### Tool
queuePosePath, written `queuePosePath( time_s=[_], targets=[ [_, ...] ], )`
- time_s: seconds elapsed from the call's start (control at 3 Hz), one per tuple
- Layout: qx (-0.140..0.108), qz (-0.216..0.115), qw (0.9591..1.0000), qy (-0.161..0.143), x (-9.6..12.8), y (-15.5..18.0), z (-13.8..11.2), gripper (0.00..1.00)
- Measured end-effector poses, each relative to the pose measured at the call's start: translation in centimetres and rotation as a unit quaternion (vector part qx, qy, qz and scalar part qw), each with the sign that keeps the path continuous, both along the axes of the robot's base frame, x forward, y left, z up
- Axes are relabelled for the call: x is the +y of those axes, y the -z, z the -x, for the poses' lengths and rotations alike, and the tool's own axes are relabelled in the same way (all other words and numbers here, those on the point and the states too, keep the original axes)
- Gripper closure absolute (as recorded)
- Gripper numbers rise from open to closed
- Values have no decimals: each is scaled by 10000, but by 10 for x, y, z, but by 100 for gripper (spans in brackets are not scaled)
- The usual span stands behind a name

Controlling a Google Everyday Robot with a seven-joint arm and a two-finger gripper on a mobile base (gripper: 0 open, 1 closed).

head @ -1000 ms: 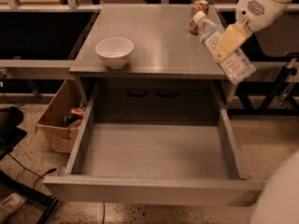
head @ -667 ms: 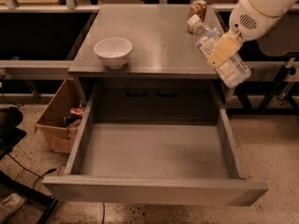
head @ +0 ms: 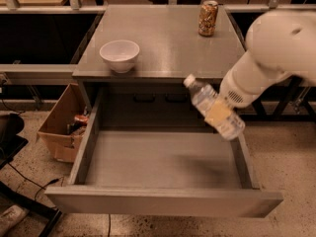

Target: Place blue plastic bottle into top drawer

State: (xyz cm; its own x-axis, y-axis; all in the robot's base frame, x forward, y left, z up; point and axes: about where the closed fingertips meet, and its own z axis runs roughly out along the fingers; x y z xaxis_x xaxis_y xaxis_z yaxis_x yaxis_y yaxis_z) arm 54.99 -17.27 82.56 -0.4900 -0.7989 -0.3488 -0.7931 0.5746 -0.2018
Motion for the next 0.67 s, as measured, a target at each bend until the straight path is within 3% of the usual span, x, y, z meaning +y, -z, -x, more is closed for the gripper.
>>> queuePosePath(
  time_s=[0.33, 0.67],
  targets=[
    [786, 311, 9962, -203, 6, 107, 23, 100],
    [1199, 530, 9906, -380, 24, 169, 30, 81]
  ],
)
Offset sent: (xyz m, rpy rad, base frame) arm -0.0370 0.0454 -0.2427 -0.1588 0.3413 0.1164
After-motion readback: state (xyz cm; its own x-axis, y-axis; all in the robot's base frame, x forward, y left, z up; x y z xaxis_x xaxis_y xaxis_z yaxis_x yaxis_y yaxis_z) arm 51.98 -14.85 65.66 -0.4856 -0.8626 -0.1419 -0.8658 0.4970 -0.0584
